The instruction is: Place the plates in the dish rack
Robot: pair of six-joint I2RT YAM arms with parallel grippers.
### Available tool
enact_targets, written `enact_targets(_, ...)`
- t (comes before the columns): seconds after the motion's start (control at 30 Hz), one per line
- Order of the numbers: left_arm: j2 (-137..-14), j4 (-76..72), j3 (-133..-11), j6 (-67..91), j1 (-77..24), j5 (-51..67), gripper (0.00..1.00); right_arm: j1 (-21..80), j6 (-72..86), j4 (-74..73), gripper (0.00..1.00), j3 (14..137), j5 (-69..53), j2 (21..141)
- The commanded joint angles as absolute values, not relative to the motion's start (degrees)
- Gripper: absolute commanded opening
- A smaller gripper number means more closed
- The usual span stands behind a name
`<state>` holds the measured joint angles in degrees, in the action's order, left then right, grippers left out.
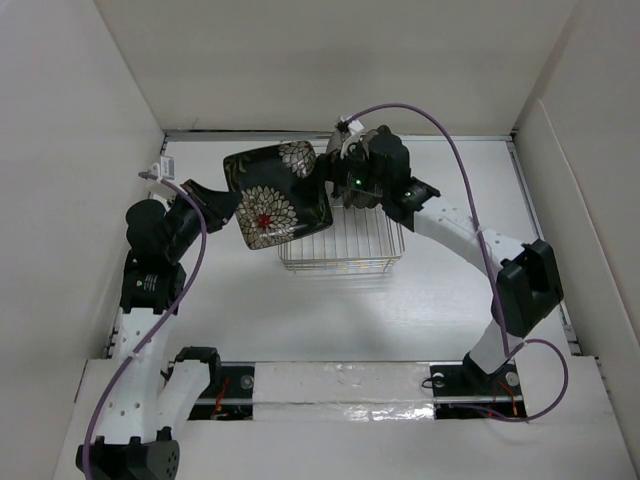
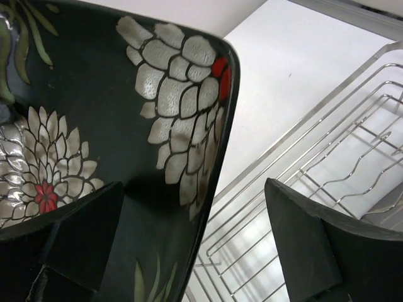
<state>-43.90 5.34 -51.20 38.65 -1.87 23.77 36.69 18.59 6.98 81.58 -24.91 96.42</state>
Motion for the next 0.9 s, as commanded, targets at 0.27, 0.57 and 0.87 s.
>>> enact_targets(0.27,-42.9,-10.5,-54.3,41.5,-2.7,31.2,0.00,33.7,24.9,16.7,0.83,76.8,-34.3,95.6)
enact_targets(0.57,-43.6,-13.5,-50.9,42.0,-2.7,32.3,0.00,33.8,38.4,37.8,0.19,69.4,-45.6,96.5)
enact_targets(0.87,-43.9,-9.0,-50.2,36.5,-2.7,25.9,0.60,31.9,37.0,31.9,0.00,68.3,-38.9,90.0)
